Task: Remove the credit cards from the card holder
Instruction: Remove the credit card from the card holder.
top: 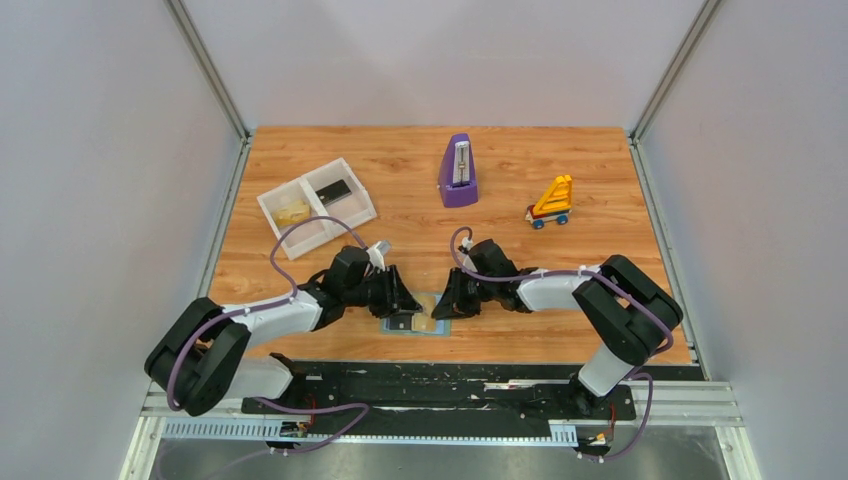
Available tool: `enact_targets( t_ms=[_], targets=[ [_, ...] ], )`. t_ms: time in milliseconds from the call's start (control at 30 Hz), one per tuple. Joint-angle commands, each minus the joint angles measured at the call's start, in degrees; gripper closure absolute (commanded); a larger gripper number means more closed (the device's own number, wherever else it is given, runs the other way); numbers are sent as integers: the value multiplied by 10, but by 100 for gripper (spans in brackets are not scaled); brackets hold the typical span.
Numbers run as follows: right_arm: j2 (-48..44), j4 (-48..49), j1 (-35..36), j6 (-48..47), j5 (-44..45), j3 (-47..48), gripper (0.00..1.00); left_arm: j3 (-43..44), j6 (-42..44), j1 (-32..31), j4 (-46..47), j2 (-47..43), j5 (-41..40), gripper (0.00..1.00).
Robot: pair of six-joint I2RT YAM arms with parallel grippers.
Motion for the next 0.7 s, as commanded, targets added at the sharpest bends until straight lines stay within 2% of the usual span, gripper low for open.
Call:
enact_targets(
  t_ms=[0,167,367,667],
  targets=[
    [-3,-25,0,-8,46,-17,84,-7,-15,1,60,-24,6,58],
    [-10,-23,0,-8,43,-20,84,-5,-4,0,39,-14,-5,59],
    [-12,-24,0,-9,42,-20,84,23,30,1,-116,-51,-107,57],
    [-11,-21,-1,-11,43,-23,85,30,41,0,-64,3,-87,55]
  ],
)
